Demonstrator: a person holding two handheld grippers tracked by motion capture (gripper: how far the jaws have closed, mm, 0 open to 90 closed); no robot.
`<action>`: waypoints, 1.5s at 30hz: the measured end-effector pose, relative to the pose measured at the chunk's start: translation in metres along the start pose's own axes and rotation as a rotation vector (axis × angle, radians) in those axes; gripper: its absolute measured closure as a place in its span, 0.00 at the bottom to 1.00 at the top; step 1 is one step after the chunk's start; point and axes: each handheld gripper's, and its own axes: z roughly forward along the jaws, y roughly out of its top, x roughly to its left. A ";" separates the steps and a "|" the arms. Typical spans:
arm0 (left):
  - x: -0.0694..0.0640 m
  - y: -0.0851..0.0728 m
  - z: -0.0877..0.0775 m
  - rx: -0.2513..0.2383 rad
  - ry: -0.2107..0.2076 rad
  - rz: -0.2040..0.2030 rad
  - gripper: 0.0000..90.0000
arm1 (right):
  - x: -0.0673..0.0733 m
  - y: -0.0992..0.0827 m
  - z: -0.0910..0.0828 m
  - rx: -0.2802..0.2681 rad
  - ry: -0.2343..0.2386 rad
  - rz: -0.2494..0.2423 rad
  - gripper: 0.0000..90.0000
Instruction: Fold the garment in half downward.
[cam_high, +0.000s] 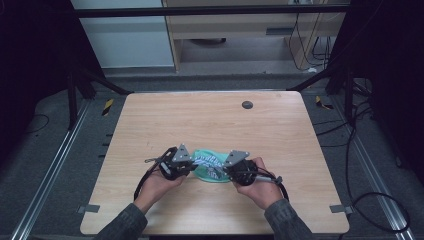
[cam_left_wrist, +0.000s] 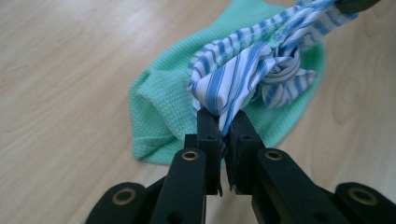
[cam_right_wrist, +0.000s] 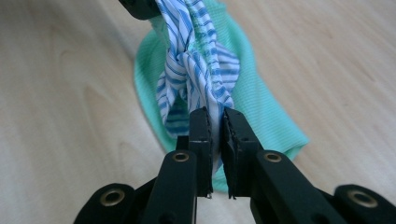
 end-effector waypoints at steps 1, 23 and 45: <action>-0.004 -0.003 -0.001 0.012 -0.004 0.013 0.93 | 0.008 -0.006 0.000 0.007 0.015 -0.015 0.91; -0.027 -0.029 -0.006 0.014 -0.021 0.021 0.91 | 0.026 -0.025 0.000 0.001 0.039 -0.013 0.93; -0.019 -0.001 -0.034 -0.076 0.043 -0.015 0.77 | 0.026 -0.029 -0.010 0.008 0.062 -0.042 0.91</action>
